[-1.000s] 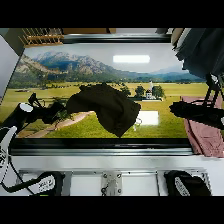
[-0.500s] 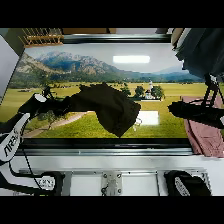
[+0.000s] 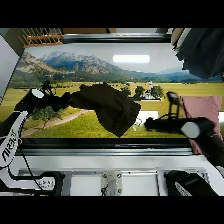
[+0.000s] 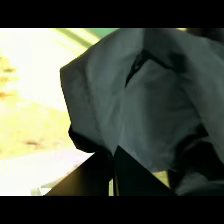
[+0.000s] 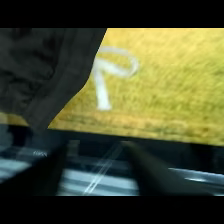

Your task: Fold the clothes and pants, and hang the long-sleeved shirts on hangers.

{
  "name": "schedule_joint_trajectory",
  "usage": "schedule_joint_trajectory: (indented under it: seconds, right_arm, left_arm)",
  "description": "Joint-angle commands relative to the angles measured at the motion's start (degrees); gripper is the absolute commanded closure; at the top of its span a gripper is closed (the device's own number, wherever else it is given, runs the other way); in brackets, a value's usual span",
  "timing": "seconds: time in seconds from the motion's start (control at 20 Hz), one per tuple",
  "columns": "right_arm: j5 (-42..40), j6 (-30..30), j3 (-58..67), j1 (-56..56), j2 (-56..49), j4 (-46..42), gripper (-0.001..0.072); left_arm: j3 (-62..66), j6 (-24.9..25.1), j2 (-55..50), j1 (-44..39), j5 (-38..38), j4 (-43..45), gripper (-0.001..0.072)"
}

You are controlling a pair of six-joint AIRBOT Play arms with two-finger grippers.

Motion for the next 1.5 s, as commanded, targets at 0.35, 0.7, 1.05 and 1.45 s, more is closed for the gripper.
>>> schedule_joint_trajectory:
  seconds: [0.35, 0.7, 1.05, 1.45]
  right_arm:
    - [-28.2, 8.2, -2.4, 19.3, -25.3, 17.0, 0.0141]
    - [-30.4, 8.2, -0.9, 19.3, -29.0, 18.6, 0.014]
    - [-32.3, 8.1, 0.2, 19.3, -30.2, 18.9, 0.0569]
    - [-16.5, 6.6, 6.6, 13.5, -21.4, -5.5, 0.0692]
  left_arm:
    - [0.1, 1.0, 2.7, 0.0, -2.0, 0.0, 0.0704]
    - [0.1, 0.9, 2.7, 0.0, -2.5, -0.1, 0.0704]
    - [0.1, 0.9, 2.7, 0.0, -2.7, -0.1, 0.0704]
    - [0.8, 1.1, 9.2, 0.1, -1.9, 0.1, 0.0705]
